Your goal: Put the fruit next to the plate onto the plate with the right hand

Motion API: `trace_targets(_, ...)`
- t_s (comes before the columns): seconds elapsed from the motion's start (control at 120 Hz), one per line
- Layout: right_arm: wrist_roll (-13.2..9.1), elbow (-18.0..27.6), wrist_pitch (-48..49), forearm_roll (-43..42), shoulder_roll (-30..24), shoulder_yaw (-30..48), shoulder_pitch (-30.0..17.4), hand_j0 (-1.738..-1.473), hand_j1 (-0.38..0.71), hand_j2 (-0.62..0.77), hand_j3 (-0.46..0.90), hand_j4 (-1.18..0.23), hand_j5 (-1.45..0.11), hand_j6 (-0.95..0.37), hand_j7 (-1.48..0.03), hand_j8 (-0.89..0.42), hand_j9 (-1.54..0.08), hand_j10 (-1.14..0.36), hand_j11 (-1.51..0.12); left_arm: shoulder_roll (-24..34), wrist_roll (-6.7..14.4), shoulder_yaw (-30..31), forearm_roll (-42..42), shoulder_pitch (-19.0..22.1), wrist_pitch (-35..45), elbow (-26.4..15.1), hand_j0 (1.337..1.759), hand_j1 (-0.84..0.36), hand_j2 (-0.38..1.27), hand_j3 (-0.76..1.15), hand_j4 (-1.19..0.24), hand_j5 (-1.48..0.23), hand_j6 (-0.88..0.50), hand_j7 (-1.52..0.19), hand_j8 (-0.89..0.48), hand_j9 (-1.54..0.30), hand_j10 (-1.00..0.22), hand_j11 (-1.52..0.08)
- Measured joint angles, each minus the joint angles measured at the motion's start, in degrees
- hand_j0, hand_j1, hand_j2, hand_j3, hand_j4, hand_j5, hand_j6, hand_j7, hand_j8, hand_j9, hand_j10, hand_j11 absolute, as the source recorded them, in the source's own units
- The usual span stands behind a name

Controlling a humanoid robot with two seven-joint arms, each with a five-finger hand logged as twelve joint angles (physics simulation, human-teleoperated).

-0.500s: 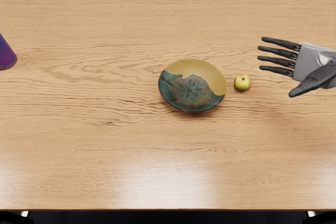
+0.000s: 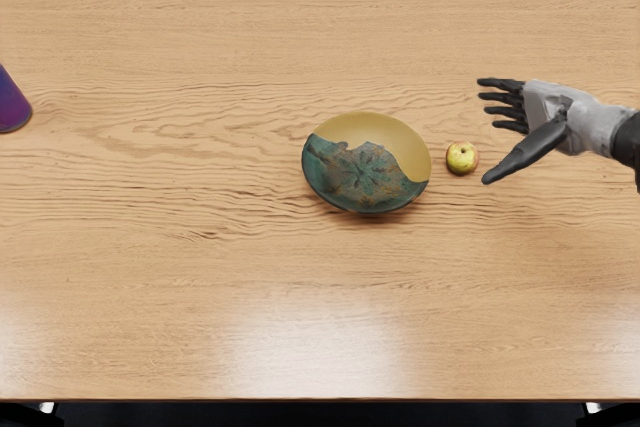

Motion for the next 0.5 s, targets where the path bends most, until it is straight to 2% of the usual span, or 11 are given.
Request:
trace_targets(0.1,0.00,0.39,-12.18,-6.06,0.26,-13.10,7.09,-1.658,-0.30,-0.01,0.00,-0.04,-0.06,-0.04,-0.06,-0.04,-0.06,-0.04,-0.06,0.00,0.00,0.01,0.00,0.00,0.00,0.00,1.658,0.35,0.00,0.00,0.00,0.00,0.00,0.00,0.00,0.00,0.00,0.00)
trace_targets(0.242,0.00,-1.62,-22.49,-11.21,2.27,-22.56,10.88,-1.658,-0.29,-0.01,0.00,-0.05,-0.06,-0.05,-0.06,-0.05,-0.06,-0.05,-0.06,0.00,0.01,0.00,0.00,0.00,0.00,0.00,1.658,0.35,0.00,0.00,0.00,0.00,0.00,0.00,0.00,0.00,0.00,0.00)
trace_targets(0.292,0.00,-2.86,-24.67,-12.45,2.90,-26.20,13.14,-1.658,-0.29,-0.01,0.00,-0.05,-0.06,-0.05,-0.06,-0.05,-0.06,-0.05,-0.06,0.00,0.01,0.00,0.00,0.00,0.00,0.00,1.658,0.35,0.00,0.00,0.00,0.00,0.00,0.00,0.00,0.00,0.00,0.00)
trace_targets(0.392,0.00,-6.35,-26.73,-13.37,3.85,-38.04,21.33,-1.658,-0.30,-0.01,0.00,-0.04,-0.06,-0.05,-0.06,-0.04,-0.06,-0.04,-0.06,0.00,0.01,0.00,0.00,0.00,0.00,0.00,1.658,0.35,0.00,0.00,0.00,0.00,0.00,0.00,0.00,0.00,0.00,0.00)
trace_targets(0.5,0.00,-8.32,-27.59,-13.61,4.44,-42.84,24.80,-1.658,-0.30,-0.01,0.00,-0.04,-0.05,-0.04,-0.05,-0.04,-0.05,-0.04,-0.05,0.00,0.00,0.00,0.00,0.00,0.00,0.00,1.658,0.35,0.00,0.00,0.00,0.00,0.00,0.00,0.00,0.00,0.00,0.00)
